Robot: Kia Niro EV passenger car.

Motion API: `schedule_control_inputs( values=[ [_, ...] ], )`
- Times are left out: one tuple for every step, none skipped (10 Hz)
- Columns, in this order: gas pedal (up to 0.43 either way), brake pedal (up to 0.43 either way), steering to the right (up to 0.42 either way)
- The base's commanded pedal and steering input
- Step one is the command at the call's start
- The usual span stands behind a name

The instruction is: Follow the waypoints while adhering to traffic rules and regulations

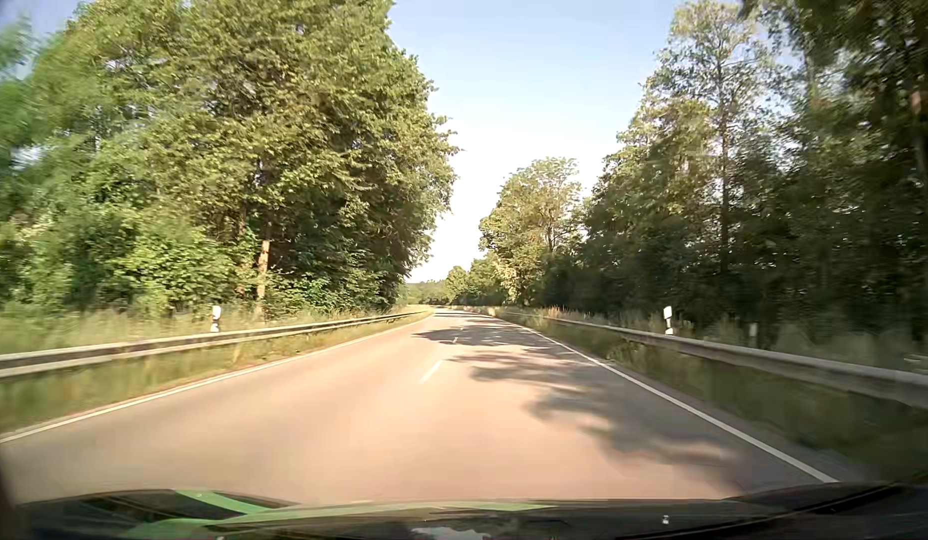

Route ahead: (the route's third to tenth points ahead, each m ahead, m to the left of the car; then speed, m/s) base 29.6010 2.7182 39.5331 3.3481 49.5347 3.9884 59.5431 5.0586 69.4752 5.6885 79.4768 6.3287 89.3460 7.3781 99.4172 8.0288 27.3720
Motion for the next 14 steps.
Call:
schedule_control_inputs(
  values=[
    [0.280, 0.000, -0.009],
    [0.280, 0.000, -0.009],
    [0.280, 0.000, -0.009],
    [0.280, 0.000, -0.009],
    [0.280, 0.000, -0.009],
    [0.268, 0.000, -0.009],
    [0.248, 0.000, -0.009],
    [0.248, 0.000, -0.009],
    [0.248, 0.000, -0.009],
    [0.248, 0.000, -0.009],
    [0.260, 0.000, -0.009],
    [0.268, 0.000, -0.008],
    [0.280, 0.000, -0.008],
    [0.280, 0.000, -0.007]
  ],
)
